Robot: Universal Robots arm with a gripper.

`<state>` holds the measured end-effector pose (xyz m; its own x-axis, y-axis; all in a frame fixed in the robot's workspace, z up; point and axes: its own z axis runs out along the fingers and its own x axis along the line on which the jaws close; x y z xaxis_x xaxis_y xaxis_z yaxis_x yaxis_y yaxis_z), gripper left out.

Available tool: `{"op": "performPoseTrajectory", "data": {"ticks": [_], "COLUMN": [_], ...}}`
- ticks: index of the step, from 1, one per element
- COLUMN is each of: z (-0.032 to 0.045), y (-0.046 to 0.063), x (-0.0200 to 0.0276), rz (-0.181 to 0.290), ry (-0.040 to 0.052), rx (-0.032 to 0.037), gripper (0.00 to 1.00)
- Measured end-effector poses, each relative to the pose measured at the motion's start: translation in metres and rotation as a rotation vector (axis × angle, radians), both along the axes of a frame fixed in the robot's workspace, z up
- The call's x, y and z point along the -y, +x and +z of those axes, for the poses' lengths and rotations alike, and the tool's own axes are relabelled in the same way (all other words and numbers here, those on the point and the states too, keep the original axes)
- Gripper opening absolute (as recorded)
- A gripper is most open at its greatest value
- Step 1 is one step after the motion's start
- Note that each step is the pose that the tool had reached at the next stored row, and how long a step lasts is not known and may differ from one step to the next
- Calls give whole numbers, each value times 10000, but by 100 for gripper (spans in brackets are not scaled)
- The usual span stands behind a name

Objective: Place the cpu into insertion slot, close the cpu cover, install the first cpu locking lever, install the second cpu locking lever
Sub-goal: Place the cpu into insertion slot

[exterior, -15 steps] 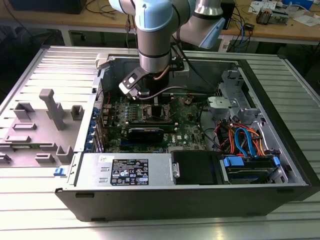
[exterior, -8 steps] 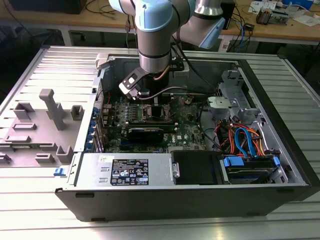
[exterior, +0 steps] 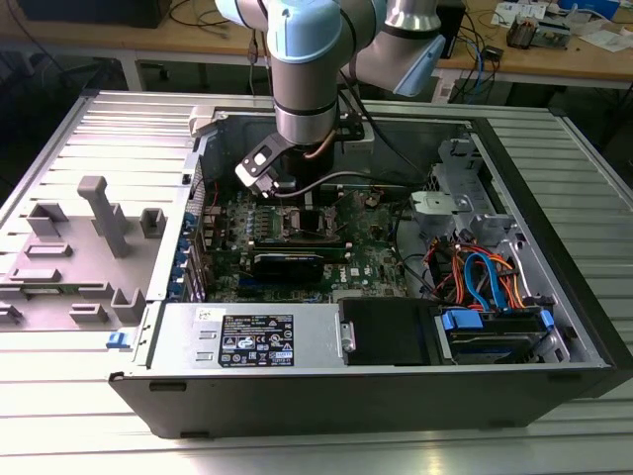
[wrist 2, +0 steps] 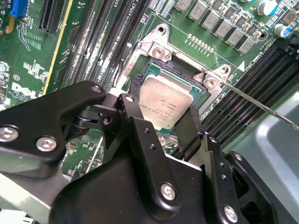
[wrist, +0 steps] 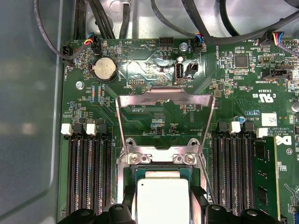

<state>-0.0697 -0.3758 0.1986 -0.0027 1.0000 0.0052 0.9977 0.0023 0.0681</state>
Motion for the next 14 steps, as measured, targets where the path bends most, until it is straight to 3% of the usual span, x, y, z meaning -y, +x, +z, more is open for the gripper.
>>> {"op": "performPoseTrajectory", "data": {"ticks": [14], "z": [-4], "y": [0], "x": [0], "rz": [0], "ry": [-1], "rx": [0], "gripper": [54]}}
